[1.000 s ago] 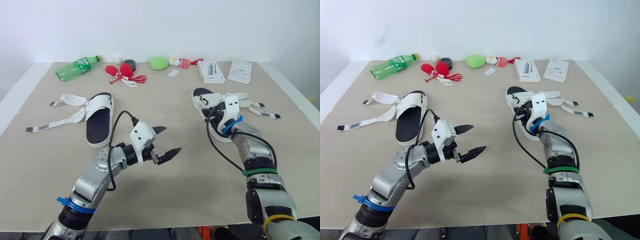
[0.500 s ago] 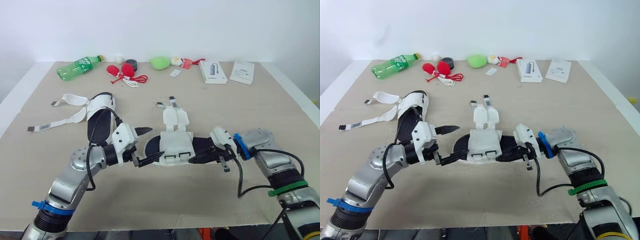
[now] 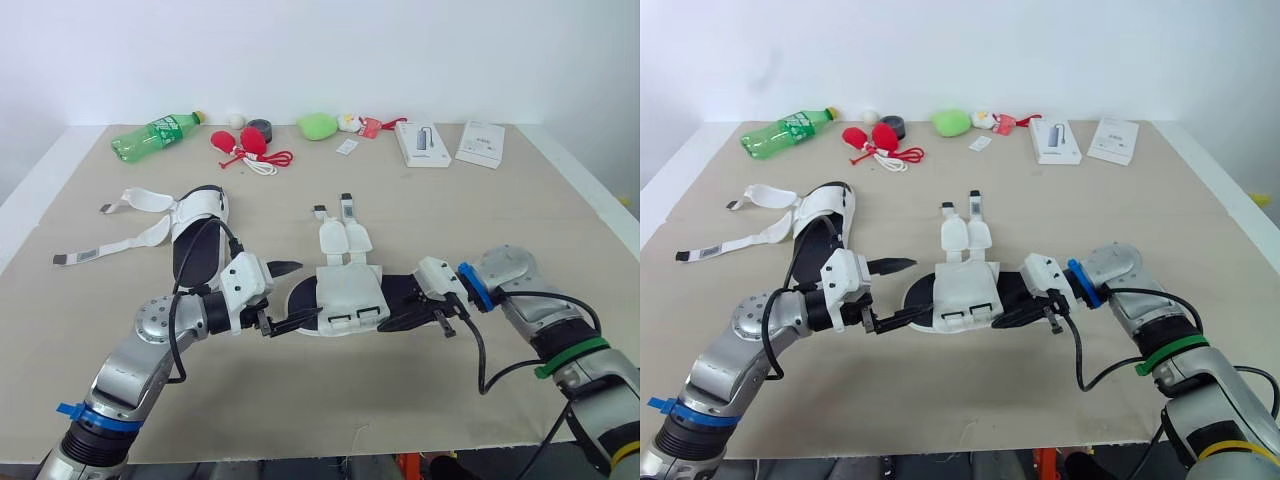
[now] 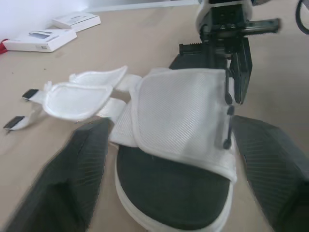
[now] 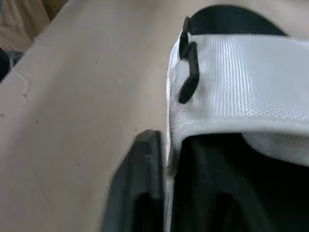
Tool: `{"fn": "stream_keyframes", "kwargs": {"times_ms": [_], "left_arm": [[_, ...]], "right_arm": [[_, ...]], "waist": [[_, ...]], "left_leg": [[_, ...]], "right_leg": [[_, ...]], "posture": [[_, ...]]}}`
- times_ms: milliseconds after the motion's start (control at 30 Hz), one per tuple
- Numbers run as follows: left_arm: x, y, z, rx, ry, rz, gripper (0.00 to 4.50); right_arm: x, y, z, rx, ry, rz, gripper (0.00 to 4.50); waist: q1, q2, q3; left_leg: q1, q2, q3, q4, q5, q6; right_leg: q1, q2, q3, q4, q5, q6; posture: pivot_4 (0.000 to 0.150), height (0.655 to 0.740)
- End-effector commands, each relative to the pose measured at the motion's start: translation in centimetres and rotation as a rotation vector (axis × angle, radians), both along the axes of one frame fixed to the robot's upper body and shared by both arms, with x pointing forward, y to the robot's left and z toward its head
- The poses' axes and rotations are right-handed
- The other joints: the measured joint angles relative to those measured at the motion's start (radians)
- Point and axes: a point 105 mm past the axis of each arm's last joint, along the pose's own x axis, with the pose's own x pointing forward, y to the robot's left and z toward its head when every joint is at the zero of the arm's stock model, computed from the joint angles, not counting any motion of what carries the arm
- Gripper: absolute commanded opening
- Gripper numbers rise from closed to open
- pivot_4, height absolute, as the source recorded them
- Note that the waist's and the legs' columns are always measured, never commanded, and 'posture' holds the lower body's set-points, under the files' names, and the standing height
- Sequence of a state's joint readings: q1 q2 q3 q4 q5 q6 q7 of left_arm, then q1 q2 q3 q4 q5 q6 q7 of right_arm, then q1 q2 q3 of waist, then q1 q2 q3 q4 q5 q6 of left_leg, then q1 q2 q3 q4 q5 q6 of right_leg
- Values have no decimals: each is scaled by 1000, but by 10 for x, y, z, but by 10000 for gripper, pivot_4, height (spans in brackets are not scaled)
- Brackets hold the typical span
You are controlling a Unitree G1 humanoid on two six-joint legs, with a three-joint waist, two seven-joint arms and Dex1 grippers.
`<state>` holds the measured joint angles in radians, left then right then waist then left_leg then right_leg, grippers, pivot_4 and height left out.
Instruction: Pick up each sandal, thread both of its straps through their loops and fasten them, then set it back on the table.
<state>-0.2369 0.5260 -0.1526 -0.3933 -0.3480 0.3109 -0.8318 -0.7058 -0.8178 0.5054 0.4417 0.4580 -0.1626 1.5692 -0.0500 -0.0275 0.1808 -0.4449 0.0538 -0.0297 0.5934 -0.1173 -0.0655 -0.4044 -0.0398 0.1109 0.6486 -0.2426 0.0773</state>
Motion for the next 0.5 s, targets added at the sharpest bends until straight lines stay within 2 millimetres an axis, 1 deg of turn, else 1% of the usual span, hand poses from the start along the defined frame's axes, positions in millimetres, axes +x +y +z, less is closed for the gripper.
{"fn": "stream_keyframes", "kwargs": {"times_ms": [33, 100, 133, 200, 233, 267, 333, 400, 467, 500], "left_arm": [[3, -1, 1, 19, -44, 8, 26535], [5, 0, -2, 40, -45, 13, 19594], [6, 1, -4, 50, -48, 14, 15880], [7, 2, -9, 82, -50, 11, 8314], [8, 3, -12, 102, -54, 4, 3872], [8, 3, -15, 119, -58, -6, 557], [8, 3, -17, 136, -63, -20, 182], [9, 2, -19, 157, -74, -40, 182], [10, 1, -20, 174, -88, -51, 182], [11, 1, -19, 175, -92, -54, 182]], "right_arm": [[5, -10, 27, 44, 195, -104, 24035], [9, -14, 47, 100, 365, -200, 31432], [11, -15, 55, 125, 419, -233, 34883], [24, -18, 73, 191, 495, -312, 42700], [31, -19, 82, 229, 526, -351, 45000], [40, -20, 87, 257, 541, -401, 45000], [58, -21, 87, 281, 546, -518, 45000], [79, -21, 80, 288, 592, -684, 45000], [93, -16, 74, 298, 625, -780, 45000], [98, -12, 67, 286, 630, -819, 45000]], "waist": [[0, 0, 0], [1, 0, 0], [1, 0, 0], [1, 0, 0], [0, 0, 0], [-2, 0, 0], [-1, 0, 0], [-3, 0, 0], [-3, 0, 0], [-2, 0, 0]], "left_leg": [[0, 0, 0, 0, 0, 0], [0, 0, 0, 0, 0, 0], [-1, 0, 0, 0, 0, 0], [-1, 0, 0, 0, 0, 0], [-1, 0, 0, 0, 0, 0], [-1, 0, 0, 0, 0, 0], [-1, 1, 0, -1, 0, 0], [-1, 1, 0, -1, 0, 0], [-2, 1, 0, -1, 0, 0], [-2, 1, 0, -1, 0, 0]], "right_leg": [[0, 0, 0, 0, 0, 0], [0, -1, 0, 0, 0, 0], [-1, -1, 0, 0, 0, 0], [-1, -1, 0, 0, 0, 0], [-1, 0, 0, 0, 0, 0], [-2, 0, 0, 0, 0, -1], [-2, 0, 0, 0, 0, -1], [-2, 1, 0, 0, 0, -1], [-3, 1, 0, 0, 0, -1], [-3, 1, 0, 0, 1, -1]], "posture": [[1500, 7400], [1500, 7400], [1500, 7400], [1500, 7400], [1500, 7400], [1500, 7400], [1500, 7400], [1500, 7400], [1500, 7400], [1500, 7400]]}}
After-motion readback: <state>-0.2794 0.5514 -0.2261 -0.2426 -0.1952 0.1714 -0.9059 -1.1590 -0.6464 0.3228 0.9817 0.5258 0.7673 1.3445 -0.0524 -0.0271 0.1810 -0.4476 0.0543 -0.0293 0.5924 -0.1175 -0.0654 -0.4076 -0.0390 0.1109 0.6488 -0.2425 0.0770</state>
